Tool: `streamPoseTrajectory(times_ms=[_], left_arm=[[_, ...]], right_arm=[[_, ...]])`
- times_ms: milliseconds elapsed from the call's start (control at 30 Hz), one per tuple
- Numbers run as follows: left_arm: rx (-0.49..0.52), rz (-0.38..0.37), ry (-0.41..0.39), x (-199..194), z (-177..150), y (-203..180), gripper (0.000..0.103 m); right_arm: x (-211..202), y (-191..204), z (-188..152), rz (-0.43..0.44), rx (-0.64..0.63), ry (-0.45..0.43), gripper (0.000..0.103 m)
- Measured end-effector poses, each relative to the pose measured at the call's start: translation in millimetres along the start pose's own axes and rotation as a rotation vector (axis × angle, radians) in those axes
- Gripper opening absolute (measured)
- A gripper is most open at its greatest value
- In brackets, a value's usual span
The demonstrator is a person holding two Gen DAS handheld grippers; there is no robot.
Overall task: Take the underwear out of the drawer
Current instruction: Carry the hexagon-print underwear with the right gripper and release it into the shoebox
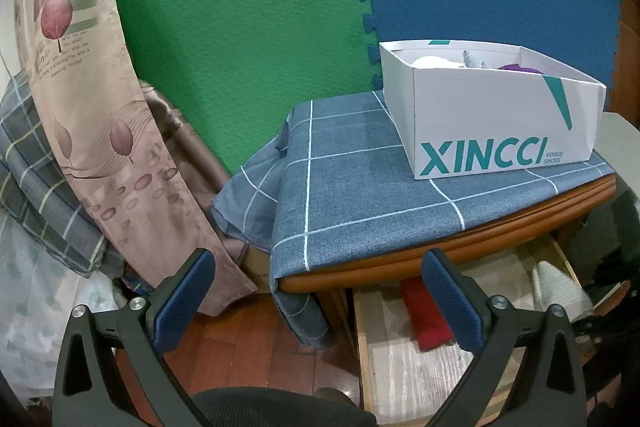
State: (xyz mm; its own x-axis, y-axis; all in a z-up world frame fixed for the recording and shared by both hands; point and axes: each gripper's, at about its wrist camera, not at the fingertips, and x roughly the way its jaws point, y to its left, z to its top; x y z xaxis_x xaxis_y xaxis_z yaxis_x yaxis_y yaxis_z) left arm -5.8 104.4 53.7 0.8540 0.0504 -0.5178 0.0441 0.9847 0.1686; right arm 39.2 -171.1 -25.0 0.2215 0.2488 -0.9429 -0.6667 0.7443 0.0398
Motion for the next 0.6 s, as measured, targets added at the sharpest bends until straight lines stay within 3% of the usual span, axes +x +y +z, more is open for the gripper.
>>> streamPoseTrajectory(times_ms=[300, 600], left_arm=[[0.002, 0.005, -0.002, -1.7, 0.3, 1.6, 0.103], [-0.002, 0.001, -0.001, -1.4, 0.3, 2.3, 0.103]], right_arm=[[-82.4, 24.5, -2.5, 0.087, 0.08, -0.216, 0.034], [-158.9, 31.6, 2.8, 0.09, 0.114, -0.392, 0.034]])
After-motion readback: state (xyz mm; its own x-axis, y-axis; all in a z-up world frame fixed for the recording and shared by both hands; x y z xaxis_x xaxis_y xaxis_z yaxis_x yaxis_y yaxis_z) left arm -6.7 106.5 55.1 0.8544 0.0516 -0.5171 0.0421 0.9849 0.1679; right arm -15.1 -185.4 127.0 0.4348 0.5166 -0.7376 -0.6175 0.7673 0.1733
